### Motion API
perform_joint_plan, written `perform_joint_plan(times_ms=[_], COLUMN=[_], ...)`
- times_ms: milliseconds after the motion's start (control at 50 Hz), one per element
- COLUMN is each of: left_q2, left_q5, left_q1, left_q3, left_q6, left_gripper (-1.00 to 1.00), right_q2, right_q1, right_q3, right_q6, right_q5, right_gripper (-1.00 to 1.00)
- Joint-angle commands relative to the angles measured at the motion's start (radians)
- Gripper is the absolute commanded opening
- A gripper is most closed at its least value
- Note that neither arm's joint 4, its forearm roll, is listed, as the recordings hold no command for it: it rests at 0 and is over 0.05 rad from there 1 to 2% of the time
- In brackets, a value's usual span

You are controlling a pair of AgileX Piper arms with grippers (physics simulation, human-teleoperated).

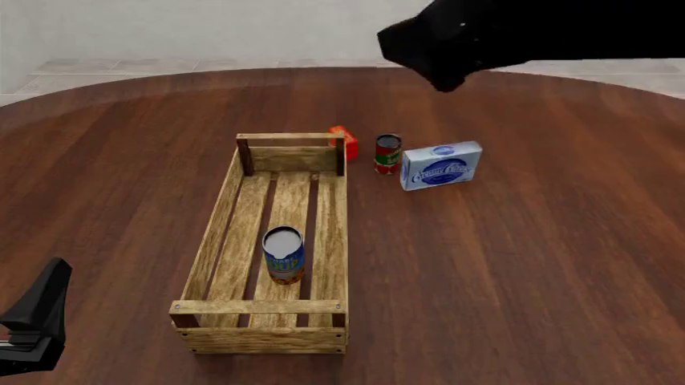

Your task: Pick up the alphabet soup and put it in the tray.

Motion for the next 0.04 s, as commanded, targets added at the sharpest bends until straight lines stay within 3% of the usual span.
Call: perform_joint_plan(times_ms=[20,40], left_q2=[0.0,0.0], left_q5=[0.0,0.0], left_q1=[0.0,0.0], left_q3=[0.0,0.0], left_q6=[0.0,0.0], left_gripper=[1.0,1.0], right_q2=[-0.23,-0.258], right_q1=[-0.05,-0.068], right_q3=[0.089,0.105], right_q6=[-0.006,-0.009], right_q5=[0.056,0.056], right_gripper=[1.0,1.0])
